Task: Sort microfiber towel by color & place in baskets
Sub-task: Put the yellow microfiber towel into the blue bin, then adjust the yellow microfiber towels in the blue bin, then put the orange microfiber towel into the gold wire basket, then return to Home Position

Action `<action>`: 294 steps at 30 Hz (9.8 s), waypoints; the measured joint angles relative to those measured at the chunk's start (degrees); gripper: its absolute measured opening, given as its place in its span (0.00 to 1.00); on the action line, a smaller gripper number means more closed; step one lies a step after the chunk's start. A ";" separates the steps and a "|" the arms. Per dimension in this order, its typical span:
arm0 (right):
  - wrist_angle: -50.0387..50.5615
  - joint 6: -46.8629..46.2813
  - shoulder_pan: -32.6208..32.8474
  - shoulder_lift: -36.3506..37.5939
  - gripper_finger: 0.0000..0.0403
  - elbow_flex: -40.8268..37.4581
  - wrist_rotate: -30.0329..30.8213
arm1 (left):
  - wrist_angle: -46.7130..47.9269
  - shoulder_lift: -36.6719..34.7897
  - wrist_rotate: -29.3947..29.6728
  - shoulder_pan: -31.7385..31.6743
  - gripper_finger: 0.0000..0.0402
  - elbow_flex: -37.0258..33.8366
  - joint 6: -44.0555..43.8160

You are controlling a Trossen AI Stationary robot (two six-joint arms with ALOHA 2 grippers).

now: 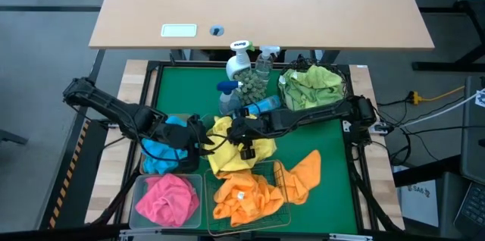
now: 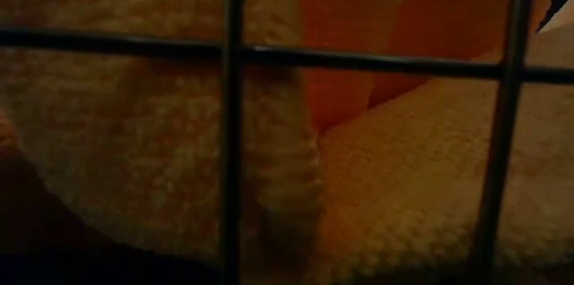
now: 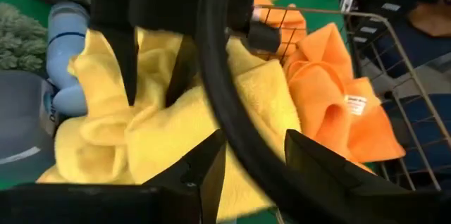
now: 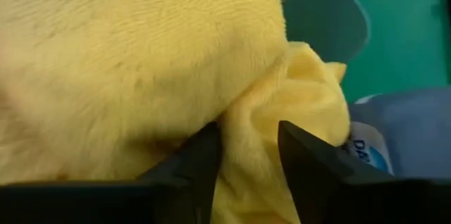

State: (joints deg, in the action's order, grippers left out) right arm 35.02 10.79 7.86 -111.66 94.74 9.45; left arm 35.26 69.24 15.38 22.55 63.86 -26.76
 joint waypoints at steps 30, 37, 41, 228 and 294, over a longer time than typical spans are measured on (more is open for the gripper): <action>17.07 -9.48 4.10 23.23 0.38 0.04 -1.02 | -4.30 23.78 3.95 -8.15 0.35 0.00 3.33; 18.51 -9.46 10.92 24.79 0.38 0.04 -1.01 | -2.61 24.80 -1.67 -11.84 0.35 0.00 2.91; 22.37 -10.90 14.45 25.34 0.38 0.04 -0.33 | -1.64 24.76 -4.46 -12.55 0.35 0.00 2.86; 8.95 -14.89 19.56 9.16 0.04 8.07 -9.19 | -26.41 -67.43 10.12 -9.29 0.35 -49.19 29.29; 54.95 -21.09 23.70 16.06 0.53 34.22 10.51 | -36.13 -67.43 -13.21 -32.44 0.35 -63.43 28.39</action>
State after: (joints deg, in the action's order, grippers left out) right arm 89.97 -10.31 31.56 -95.60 128.96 19.96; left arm -0.86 1.80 2.16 -9.89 0.43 1.63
